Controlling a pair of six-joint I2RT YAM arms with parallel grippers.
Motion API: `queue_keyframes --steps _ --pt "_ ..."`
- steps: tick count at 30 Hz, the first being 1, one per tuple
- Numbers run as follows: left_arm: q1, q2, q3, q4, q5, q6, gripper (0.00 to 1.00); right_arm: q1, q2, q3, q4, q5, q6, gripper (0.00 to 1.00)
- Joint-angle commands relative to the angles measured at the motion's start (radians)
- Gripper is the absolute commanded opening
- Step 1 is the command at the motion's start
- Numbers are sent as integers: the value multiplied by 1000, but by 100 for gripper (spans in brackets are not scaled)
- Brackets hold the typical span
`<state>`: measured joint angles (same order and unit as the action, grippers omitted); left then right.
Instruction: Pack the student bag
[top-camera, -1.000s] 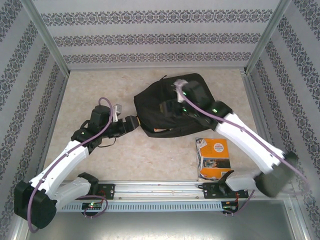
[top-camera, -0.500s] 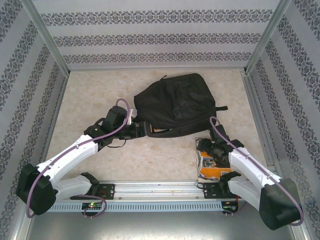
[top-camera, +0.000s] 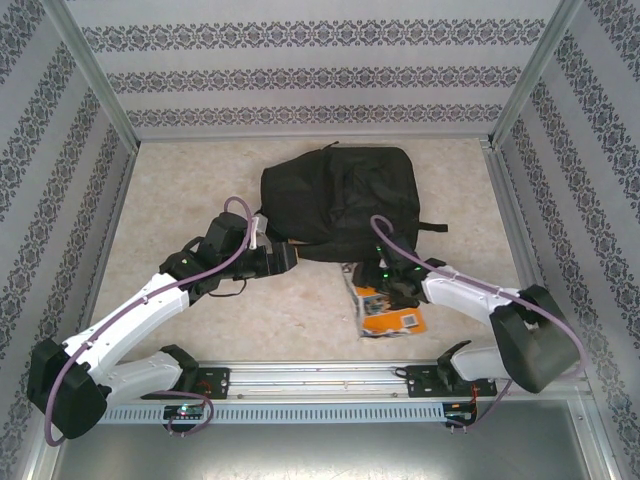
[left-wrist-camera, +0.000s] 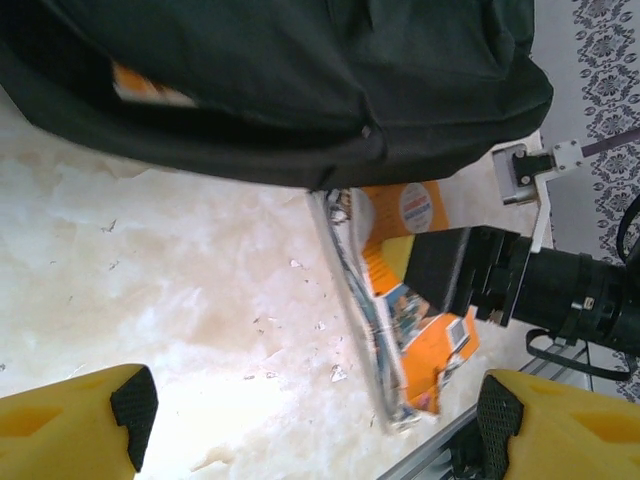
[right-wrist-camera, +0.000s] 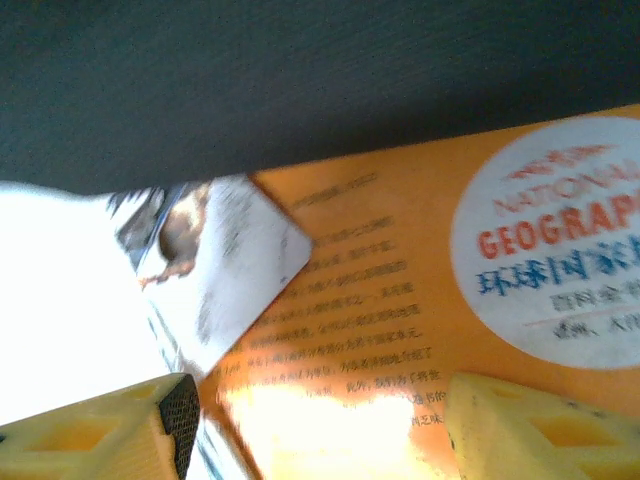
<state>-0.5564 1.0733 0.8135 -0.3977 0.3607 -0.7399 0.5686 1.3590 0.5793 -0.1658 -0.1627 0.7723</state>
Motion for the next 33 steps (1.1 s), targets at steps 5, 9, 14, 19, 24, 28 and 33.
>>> queue_keyframes --steps 5,9,14,19,24,28,33 --pt "-9 25 7 -16 -8 18 85 189 153 101 34 -137 7 67" --pt "-9 60 -22 10 -22 -1 85 200 218 185 57 -178 -23 67" --pt "-10 119 -102 84 4 -73 86 188 78 191 51 -210 -66 68" --pt "-47 218 -192 276 94 -185 86 12 -128 61 -87 -154 -68 63" --pt "-103 348 -195 394 150 -233 85 -99 -137 27 -202 -158 -167 63" --pt "-103 395 -185 416 179 -241 85 -121 -45 38 -207 -183 -201 64" --pt "-103 468 -151 458 225 -228 85 -122 66 45 -161 -262 -229 64"
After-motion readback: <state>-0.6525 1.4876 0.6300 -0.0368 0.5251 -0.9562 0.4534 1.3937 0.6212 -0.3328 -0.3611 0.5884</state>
